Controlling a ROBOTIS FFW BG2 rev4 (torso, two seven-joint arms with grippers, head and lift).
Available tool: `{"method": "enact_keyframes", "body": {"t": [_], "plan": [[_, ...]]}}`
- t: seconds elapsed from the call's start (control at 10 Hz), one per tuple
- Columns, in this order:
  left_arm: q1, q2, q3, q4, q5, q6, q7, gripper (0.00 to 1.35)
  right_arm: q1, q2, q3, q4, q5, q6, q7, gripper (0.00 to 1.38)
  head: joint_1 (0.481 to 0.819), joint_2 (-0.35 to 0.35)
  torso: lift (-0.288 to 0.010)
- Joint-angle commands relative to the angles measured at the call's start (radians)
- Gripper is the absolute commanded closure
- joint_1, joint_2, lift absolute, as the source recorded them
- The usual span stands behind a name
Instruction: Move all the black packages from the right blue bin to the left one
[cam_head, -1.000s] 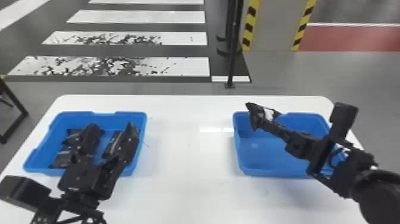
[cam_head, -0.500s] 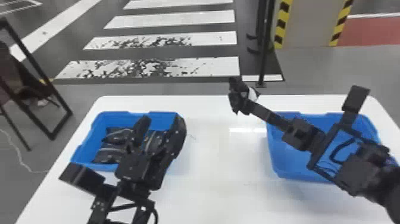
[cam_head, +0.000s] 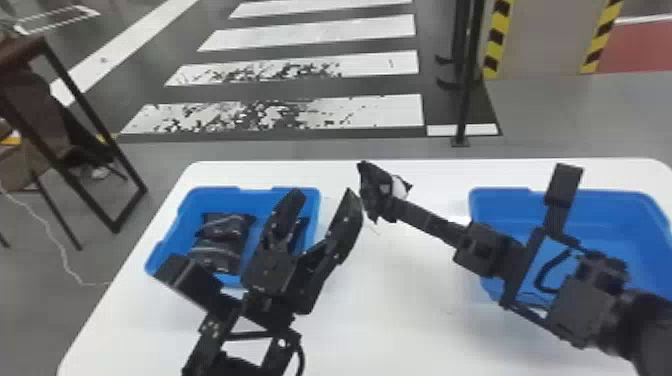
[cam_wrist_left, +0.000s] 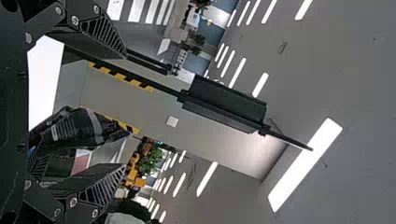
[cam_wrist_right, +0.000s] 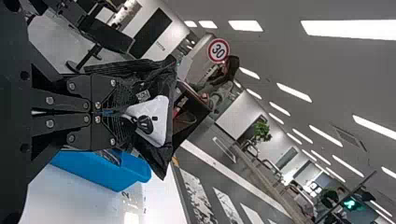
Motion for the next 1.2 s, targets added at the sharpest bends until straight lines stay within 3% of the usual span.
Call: {"method": "enact_keyframes", "body": {"t": [0.0, 0.5, 0.7, 0.9, 1.1], "plan": [[-0.003, 0.002, -0.004, -0.003, -0.004, 0.02, -0.003, 0.22, -0.011, -0.002, 0.044, 0.008, -0.021, 0.0, 0.0, 1.18, 0.695, 0.195, -0.14], [-0.006, 0.004, -0.002, -0.003, -0.006, 0.055, -0.003, 0.27, -0.028, -0.006, 0.122, 0.005, -0.071, -0.003, 0.0, 1.18, 0.695, 0.243, -0.14], [-0.003, 0.002, 0.009, -0.008, -0.028, 0.074, -0.006, 1.07, -0.031, -0.006, 0.128, 0.005, -0.079, -0.003, 0.0, 1.18, 0.695, 0.256, -0.14], [0.011, -0.001, 0.035, -0.043, -0.062, 0.123, 0.002, 1.22, -0.031, -0.006, 0.128, 0.005, -0.079, -0.008, 0.0, 1.18, 0.695, 0.262, -0.14], [0.011, -0.003, 0.037, -0.052, -0.092, 0.121, 0.005, 1.22, -0.033, -0.006, 0.128, 0.013, -0.081, -0.035, 0.003, 1.18, 0.695, 0.27, -0.14]]}}
